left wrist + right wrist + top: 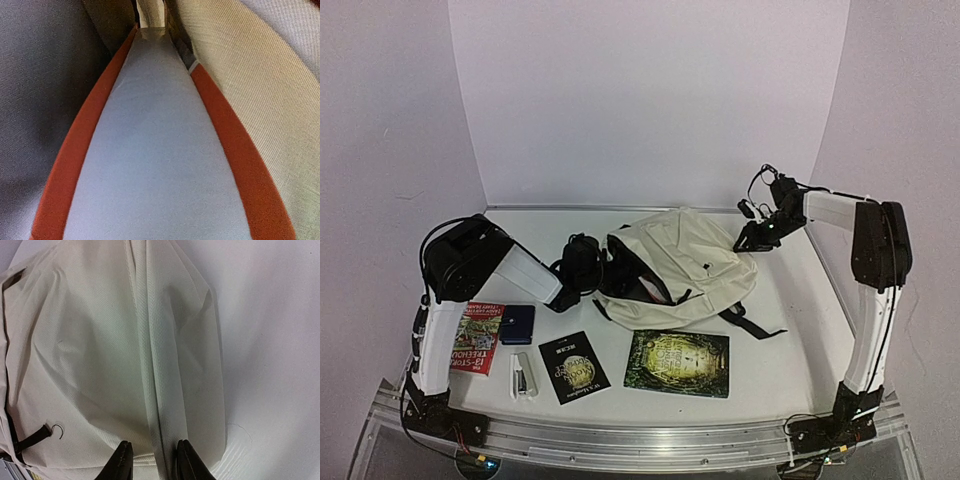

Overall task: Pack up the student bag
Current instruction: Place the book in the student bag.

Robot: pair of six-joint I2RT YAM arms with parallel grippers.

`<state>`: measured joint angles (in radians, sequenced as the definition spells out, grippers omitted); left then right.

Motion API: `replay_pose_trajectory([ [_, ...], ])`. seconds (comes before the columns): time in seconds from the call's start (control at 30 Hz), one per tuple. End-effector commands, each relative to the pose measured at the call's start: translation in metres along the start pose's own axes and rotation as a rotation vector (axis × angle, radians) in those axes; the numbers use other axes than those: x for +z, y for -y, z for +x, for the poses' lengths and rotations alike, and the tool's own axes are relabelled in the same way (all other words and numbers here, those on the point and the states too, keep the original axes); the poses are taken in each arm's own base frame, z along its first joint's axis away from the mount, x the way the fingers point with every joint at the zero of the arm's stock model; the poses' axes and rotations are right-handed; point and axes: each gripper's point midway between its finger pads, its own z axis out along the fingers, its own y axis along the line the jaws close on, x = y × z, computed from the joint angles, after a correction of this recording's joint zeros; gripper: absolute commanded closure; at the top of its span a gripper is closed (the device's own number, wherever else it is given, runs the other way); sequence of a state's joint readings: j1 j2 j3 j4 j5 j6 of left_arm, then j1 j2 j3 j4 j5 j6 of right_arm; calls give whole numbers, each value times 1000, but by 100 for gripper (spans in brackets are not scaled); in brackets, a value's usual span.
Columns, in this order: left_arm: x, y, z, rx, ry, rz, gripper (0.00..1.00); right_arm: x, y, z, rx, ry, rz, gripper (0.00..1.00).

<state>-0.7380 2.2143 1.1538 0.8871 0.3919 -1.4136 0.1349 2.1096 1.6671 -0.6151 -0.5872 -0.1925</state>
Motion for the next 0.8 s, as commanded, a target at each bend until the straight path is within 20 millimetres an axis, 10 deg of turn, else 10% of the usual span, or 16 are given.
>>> replay_pose_trajectory([
  [0.0,-14,66,14,91,-62,182,100,4,-3,-22,-26,37,-33,69],
  [0.23,-19,74,21,103,-96,180,100,6,0,-37,-57,62,-33,100],
  [0.57,-16,68,37,61,-202,187,100,-2,-24,-75,-93,152,-160,100],
  [0.77,4,64,25,82,-177,170,100,14,-54,-65,-113,121,-243,100],
])
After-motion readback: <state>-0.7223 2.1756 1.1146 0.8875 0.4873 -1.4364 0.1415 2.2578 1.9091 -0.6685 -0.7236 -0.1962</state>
